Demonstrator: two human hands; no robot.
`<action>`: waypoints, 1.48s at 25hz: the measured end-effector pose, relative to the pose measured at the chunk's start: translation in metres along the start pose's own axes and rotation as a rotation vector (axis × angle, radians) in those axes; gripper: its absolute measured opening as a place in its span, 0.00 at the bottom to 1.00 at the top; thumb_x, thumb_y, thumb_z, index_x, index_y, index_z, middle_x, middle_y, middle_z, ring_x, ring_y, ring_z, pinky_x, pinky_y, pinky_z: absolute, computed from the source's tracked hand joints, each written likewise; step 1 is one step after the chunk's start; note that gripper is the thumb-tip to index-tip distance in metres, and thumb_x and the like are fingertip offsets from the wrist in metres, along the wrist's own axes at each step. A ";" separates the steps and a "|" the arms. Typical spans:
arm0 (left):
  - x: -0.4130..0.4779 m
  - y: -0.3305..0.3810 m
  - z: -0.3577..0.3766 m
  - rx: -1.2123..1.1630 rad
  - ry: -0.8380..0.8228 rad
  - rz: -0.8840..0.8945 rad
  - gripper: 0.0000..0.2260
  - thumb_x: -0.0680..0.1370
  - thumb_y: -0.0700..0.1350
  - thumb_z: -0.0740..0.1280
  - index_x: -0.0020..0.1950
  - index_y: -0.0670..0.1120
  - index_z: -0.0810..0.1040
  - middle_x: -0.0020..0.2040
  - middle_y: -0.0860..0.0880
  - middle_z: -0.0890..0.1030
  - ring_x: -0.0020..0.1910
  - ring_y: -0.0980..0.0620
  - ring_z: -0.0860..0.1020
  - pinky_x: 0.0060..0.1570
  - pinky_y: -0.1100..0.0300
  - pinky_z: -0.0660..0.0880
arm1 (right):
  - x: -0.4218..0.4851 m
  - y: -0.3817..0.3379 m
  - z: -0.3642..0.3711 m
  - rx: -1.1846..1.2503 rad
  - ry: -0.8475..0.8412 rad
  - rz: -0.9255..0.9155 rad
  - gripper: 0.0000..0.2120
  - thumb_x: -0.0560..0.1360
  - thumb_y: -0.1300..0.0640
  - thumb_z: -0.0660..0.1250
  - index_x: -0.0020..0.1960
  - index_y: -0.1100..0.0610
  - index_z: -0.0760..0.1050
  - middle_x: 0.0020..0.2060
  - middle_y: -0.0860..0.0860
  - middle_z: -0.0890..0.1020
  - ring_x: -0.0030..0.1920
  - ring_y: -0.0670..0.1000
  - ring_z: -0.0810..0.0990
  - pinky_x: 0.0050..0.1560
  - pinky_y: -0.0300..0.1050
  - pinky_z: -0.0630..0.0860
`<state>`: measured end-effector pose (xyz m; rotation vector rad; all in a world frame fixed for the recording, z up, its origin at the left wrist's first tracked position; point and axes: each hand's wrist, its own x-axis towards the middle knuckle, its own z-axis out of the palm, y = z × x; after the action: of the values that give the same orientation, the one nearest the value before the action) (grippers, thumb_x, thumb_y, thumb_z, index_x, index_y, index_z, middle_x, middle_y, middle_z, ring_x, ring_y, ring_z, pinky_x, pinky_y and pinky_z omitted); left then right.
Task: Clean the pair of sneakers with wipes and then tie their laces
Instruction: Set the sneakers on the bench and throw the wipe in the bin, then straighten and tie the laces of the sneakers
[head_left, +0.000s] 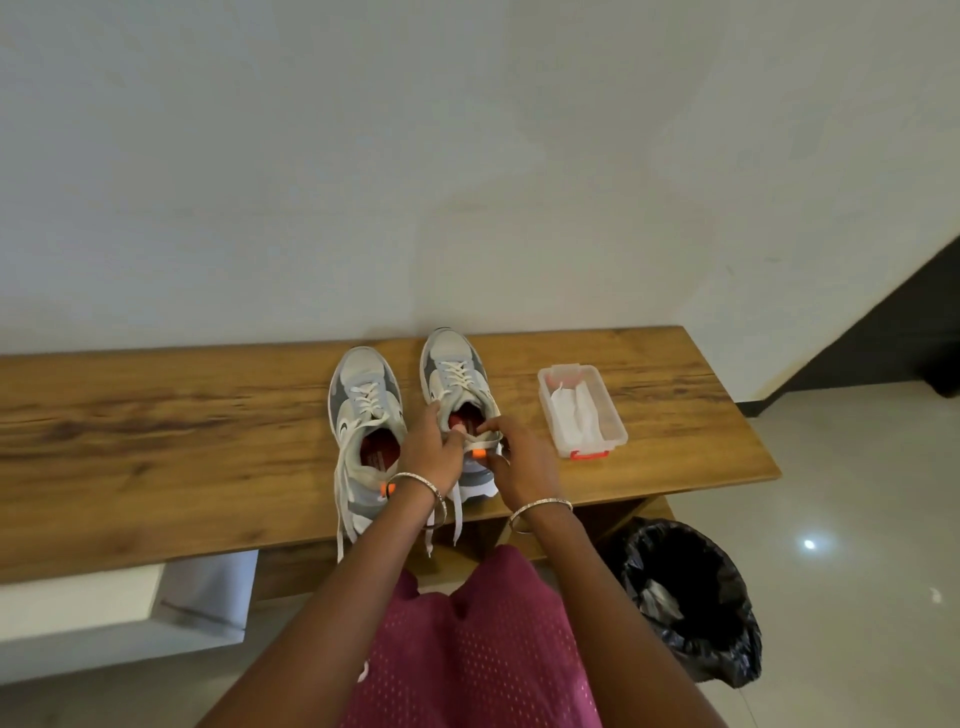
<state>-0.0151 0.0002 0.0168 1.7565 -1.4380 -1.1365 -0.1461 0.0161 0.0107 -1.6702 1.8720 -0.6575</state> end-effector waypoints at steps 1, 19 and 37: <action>0.000 -0.001 0.001 0.032 -0.027 0.000 0.22 0.82 0.44 0.62 0.77 0.46 0.65 0.68 0.45 0.76 0.63 0.45 0.77 0.57 0.57 0.72 | -0.002 0.002 0.001 0.000 0.007 -0.010 0.12 0.75 0.62 0.71 0.57 0.52 0.77 0.48 0.49 0.84 0.43 0.45 0.77 0.37 0.31 0.68; -0.020 -0.016 -0.019 0.399 0.120 0.076 0.12 0.81 0.45 0.66 0.63 0.44 0.77 0.57 0.45 0.83 0.57 0.44 0.81 0.52 0.52 0.75 | 0.020 0.007 -0.034 0.023 0.118 -0.070 0.11 0.78 0.60 0.67 0.59 0.54 0.81 0.50 0.49 0.85 0.48 0.46 0.82 0.54 0.42 0.79; 0.057 -0.014 -0.016 0.502 0.101 0.374 0.06 0.78 0.44 0.69 0.51 0.49 0.85 0.48 0.48 0.86 0.49 0.47 0.82 0.48 0.51 0.78 | 0.084 0.010 0.000 -0.540 -0.206 -0.487 0.09 0.83 0.59 0.57 0.59 0.61 0.71 0.56 0.58 0.77 0.50 0.58 0.77 0.42 0.46 0.65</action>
<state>0.0082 -0.0524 -0.0012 1.7177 -2.0039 -0.5113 -0.1600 -0.0658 -0.0020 -2.4759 1.5830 -0.1346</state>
